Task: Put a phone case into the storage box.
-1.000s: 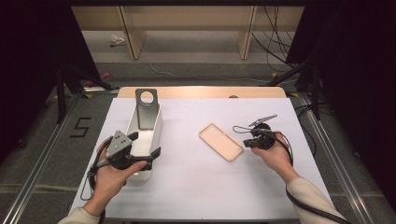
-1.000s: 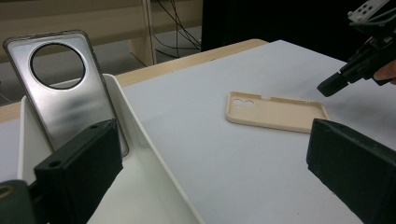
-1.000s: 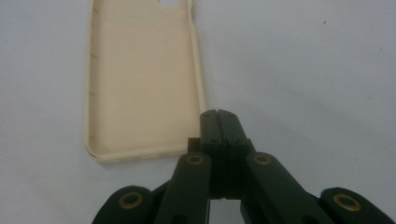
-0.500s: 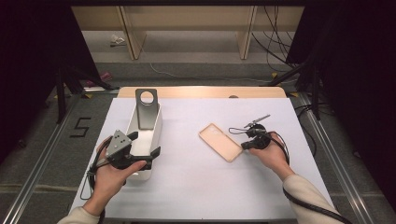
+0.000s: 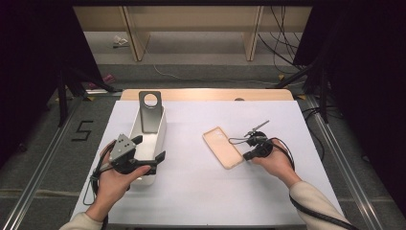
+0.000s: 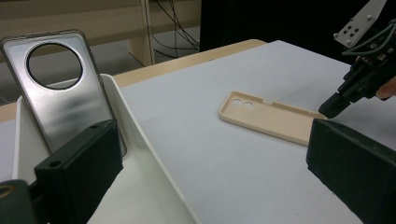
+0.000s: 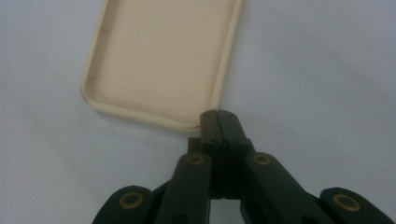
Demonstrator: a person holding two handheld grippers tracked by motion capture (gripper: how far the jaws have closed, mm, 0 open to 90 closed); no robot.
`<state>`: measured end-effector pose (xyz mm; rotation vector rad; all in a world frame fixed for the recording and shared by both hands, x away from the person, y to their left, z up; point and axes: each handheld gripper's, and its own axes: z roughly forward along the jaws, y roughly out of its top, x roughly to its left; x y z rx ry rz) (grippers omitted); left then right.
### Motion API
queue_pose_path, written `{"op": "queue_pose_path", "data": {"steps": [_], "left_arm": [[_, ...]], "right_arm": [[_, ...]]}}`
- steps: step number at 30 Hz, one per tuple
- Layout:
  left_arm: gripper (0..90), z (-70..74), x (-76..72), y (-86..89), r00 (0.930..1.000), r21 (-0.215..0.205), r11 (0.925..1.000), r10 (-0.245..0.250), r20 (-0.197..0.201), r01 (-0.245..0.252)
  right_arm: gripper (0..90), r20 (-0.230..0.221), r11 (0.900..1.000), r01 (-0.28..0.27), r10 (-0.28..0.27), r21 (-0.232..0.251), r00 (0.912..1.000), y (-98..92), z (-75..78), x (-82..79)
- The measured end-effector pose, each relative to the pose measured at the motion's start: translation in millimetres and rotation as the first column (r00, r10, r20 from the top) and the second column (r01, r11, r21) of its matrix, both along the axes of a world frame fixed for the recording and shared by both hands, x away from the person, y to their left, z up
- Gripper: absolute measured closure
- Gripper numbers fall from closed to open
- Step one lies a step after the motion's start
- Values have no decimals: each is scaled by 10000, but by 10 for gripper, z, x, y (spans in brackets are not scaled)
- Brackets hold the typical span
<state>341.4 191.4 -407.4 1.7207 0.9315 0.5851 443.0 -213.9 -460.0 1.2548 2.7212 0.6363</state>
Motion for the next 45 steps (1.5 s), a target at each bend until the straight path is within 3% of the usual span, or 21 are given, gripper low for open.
{"op": "queue_pose_path", "data": {"steps": [13,22,24,27,32,45], "left_arm": [[34,-3,-1,-3,10000,6,10000,-20,-17,20],[34,2,-4,-6,10000,12,10000,-41,8,41],[35,9,-8,-6,10000,-14,10000,-31,36,31],[35,14,-8,-4,10000,-21,10000,-15,45,15],[36,9,-10,-17,10000,25,10000,-54,35,54],[36,4,-8,-17,10000,32,10000,-58,36,58]], "right_arm": [[900,-354,9943,-1065,1063,-38,9937,312,23,-190],[900,-259,9877,-1564,1562,-67,9874,472,40,-260],[900,-40,9890,-1479,1479,3,9890,468,96,-267],[900,406,9967,-799,793,140,9960,385,171,-210],[900,456,10000,-17,16,19,9990,293,109,-96],[900,-17,9997,-208,207,-86,9998,394,14,-98]]}}
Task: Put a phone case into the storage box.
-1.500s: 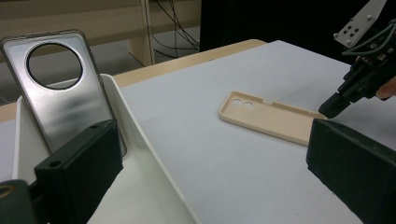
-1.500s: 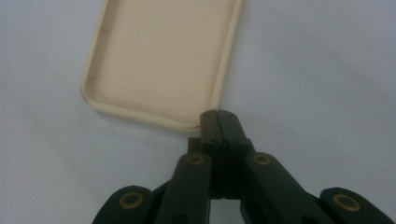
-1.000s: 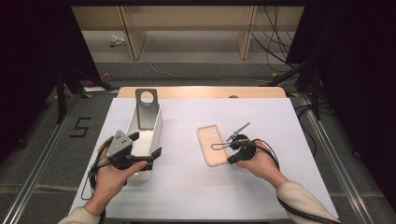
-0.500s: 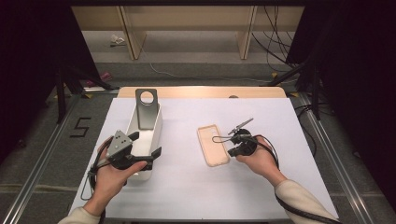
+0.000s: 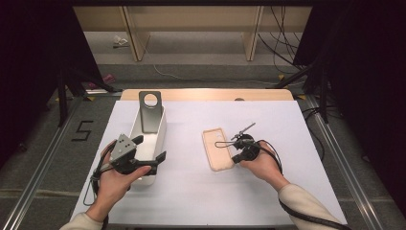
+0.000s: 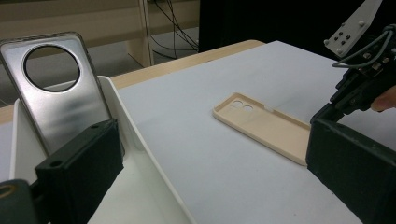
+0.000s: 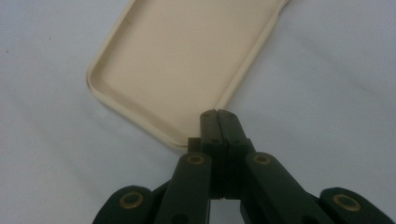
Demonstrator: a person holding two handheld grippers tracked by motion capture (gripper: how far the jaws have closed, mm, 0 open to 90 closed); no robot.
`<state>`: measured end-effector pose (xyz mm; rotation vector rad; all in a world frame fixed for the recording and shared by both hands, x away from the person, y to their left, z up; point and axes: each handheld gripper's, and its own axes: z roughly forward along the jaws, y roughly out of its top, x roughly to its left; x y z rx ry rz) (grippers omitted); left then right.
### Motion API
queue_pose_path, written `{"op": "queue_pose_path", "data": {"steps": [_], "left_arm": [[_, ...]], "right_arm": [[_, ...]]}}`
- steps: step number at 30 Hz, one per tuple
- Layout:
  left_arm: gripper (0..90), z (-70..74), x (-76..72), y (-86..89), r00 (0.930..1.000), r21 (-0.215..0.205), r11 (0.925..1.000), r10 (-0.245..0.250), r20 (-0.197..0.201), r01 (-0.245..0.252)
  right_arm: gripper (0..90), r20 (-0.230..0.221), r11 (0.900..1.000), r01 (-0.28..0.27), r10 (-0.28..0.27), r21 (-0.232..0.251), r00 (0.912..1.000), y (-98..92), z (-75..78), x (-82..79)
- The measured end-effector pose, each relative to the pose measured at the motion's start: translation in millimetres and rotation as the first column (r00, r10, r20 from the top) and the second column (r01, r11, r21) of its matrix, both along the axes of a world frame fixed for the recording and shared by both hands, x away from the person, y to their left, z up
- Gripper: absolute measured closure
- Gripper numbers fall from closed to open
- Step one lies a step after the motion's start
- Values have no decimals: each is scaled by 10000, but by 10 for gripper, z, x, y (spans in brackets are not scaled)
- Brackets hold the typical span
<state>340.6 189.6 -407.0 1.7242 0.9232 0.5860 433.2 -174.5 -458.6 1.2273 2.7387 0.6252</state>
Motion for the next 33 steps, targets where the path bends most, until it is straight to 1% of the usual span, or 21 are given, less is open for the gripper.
{"op": "queue_pose_path", "data": {"steps": [1,3,4,6,9,19,28,30,31,32,33], "left_arm": [[36,-2,0,0,10000,8,10000,-1,-2,1],[36,-3,0,-1,10000,13,10000,-9,-3,9],[36,-2,0,-1,10000,7,10000,-8,-3,8],[36,-1,0,-2,10000,10,10000,-13,7,13],[36,-3,1,-1,10000,14,10000,-13,-2,13],[37,-1,0,0,10000,12,10000,-12,5,12],[37,-2,0,2,10000,17,10000,-11,9,11],[37,-1,0,2,10000,4,10000,-5,1,5],[36,-1,0,2,10000,10,10000,-7,9,7],[37,0,0,2,10000,11,10000,-18,12,18],[37,0,-1,1,10000,9,10000,-21,11,21]], "right_arm": [[900,31,10000,8,-7,-47,10000,14,1,-8],[900,-47,10000,-69,69,51,10000,37,-2,-16],[900,-28,10000,-91,92,13,10000,52,-1,-22],[900,-53,9997,-212,213,132,9998,81,-4,-30],[900,-50,9993,-321,322,174,9995,128,-5,-46],[900,-21,9972,-710,711,227,9975,262,-4,-79],[900,-11,9961,-836,836,269,9965,292,8,-87],[900,154,9951,-968,966,193,9952,289,28,-87],[846,201,9943,-1052,1048,167,9943,287,44,-90],[817,346,9936,-1127,1124,63,9931,289,61,-95],[784,560,9916,-1290,1290,-44,9901,289,71,-98]]}}
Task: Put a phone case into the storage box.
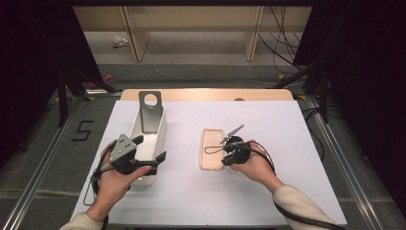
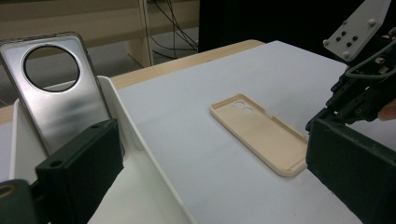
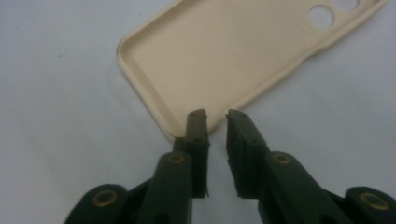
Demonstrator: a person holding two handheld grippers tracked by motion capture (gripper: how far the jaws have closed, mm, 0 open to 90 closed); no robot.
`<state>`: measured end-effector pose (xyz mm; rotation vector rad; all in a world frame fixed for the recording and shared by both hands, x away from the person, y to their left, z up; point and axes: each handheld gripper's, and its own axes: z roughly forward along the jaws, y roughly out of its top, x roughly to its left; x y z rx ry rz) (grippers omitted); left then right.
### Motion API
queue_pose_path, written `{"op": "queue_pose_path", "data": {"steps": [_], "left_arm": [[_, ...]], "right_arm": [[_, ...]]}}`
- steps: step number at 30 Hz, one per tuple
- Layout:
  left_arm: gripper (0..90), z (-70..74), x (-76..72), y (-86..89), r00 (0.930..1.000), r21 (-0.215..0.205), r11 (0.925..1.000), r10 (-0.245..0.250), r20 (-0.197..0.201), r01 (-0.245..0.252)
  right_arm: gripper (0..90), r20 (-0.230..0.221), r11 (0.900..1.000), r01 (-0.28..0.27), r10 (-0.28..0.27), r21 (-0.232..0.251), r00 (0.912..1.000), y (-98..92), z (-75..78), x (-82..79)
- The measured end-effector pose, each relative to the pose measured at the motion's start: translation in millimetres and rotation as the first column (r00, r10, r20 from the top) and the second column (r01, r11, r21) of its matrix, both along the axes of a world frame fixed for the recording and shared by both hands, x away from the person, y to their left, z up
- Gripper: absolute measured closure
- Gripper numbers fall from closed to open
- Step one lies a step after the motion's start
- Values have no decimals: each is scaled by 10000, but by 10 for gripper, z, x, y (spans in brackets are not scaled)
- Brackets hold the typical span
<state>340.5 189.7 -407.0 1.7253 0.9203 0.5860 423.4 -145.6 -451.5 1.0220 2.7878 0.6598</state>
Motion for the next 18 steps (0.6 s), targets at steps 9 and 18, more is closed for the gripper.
{"op": "queue_pose_path", "data": {"steps": [9,18], "left_arm": [[36,-3,-3,4,10000,35,10000,13,17,-13],[36,-5,0,6,10000,48,10000,36,8,-36]], "right_arm": [[488,1845,9749,-1883,2081,-1190,9606,82,117,-64],[398,1838,9092,-3500,3925,-2254,9012,276,127,-137]]}}
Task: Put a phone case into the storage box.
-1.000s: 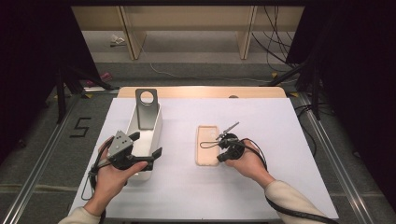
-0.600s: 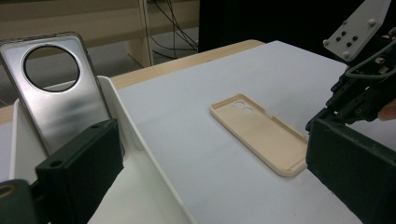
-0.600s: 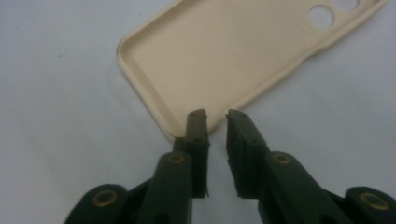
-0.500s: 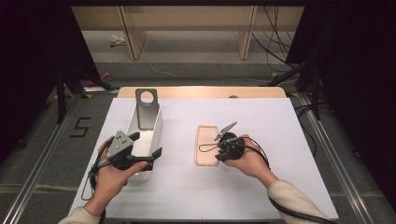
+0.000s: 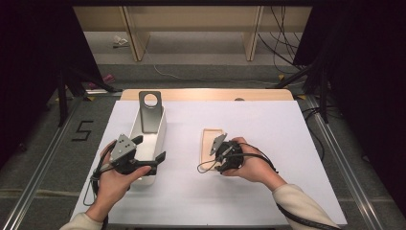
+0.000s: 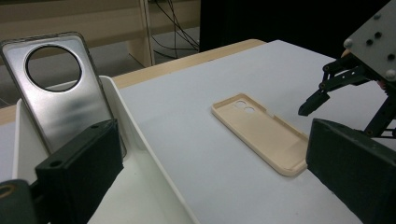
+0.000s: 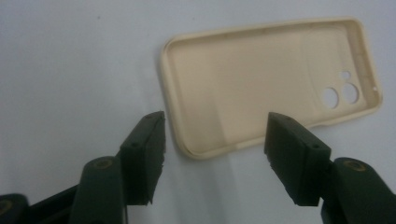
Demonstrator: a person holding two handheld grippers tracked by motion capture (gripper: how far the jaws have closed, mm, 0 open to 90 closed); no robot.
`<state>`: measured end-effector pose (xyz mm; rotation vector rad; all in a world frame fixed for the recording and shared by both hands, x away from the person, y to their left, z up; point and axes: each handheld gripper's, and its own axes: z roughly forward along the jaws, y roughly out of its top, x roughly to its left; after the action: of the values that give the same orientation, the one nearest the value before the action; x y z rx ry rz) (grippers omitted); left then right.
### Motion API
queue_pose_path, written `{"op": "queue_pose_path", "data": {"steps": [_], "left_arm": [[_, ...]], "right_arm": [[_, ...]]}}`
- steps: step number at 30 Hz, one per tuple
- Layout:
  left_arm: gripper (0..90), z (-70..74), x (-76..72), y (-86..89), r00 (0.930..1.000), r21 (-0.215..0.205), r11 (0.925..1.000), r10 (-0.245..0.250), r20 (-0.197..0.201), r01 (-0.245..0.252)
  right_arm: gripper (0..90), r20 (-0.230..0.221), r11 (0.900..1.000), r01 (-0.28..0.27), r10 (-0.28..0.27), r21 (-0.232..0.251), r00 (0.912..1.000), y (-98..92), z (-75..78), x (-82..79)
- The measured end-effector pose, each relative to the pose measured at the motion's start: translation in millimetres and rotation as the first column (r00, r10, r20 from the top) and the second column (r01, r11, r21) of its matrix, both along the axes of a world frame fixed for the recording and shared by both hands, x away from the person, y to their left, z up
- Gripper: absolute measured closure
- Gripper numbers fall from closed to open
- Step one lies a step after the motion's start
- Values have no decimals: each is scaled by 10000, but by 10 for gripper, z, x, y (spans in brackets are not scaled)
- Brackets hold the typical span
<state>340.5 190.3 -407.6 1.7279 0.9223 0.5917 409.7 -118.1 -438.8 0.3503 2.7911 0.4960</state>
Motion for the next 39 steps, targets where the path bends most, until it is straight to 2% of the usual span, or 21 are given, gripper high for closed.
{"op": "queue_pose_path", "data": {"steps": [5,10,22,27,31,34,39], "left_arm": [[36,-6,3,1,10000,-18,10000,-18,-29,18],[36,-5,3,1,10000,-29,10000,-25,-24,25],[36,-2,2,5,10000,-36,10000,-17,-15,17],[36,-3,3,7,10000,-37,10000,-22,-25,22],[36,-3,2,3,10000,-44,10000,-36,-32,36],[36,-2,1,3,10000,-44,10000,-34,-26,34],[36,-12,3,1,10000,-12,10000,-66,-65,65]], "right_arm": [[473,-157,9957,-543,533,-749,9985,85,-55,-22],[486,-307,9903,-720,688,-1188,9972,161,-97,-12],[525,-252,9765,-1064,1035,-1873,9943,353,-149,24],[553,-324,9754,-1086,1043,-1917,9940,377,-170,58],[579,-368,9693,-1221,1169,-2133,9925,403,-185,59],[607,-432,9643,-1317,1251,-2297,9912,426,-182,49],[690,-631,9623,-1390,1276,-2337,9898,443,-188,34]]}}
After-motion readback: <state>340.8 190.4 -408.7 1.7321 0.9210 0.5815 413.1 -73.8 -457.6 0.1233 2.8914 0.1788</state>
